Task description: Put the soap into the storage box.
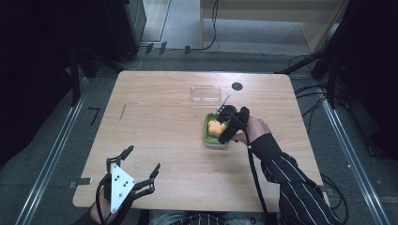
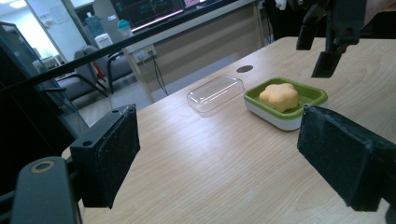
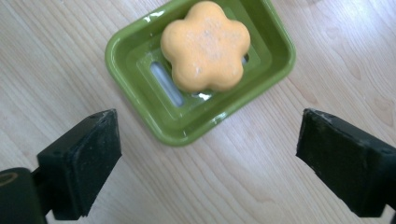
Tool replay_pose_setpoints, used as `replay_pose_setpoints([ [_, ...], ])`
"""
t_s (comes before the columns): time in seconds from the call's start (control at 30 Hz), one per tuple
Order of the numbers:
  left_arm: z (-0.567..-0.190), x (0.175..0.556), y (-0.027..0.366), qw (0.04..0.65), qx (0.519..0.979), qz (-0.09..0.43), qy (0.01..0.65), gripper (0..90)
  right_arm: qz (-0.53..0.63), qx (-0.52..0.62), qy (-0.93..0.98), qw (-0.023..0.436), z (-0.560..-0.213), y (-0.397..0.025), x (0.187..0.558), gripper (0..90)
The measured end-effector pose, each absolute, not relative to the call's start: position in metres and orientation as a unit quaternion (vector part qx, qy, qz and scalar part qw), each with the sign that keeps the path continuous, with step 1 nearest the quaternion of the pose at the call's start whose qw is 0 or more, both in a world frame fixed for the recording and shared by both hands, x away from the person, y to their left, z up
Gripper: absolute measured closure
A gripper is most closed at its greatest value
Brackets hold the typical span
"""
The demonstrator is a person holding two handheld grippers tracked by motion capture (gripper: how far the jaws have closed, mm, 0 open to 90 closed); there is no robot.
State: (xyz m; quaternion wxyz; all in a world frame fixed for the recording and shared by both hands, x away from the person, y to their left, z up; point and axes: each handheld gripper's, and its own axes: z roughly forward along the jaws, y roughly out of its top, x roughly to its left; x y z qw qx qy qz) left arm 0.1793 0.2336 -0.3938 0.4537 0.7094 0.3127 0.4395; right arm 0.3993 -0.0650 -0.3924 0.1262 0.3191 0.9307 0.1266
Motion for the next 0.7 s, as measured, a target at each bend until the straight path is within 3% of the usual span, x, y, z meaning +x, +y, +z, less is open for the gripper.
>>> replay_pose_setpoints([
  [0.7, -0.394, 0.180, 0.233, 0.453, 0.711, 0.439, 0.311, 13.5, 0.127, 0.348, 0.918, 0.143, -0.387, -0.112, 0.359, 4.8],
])
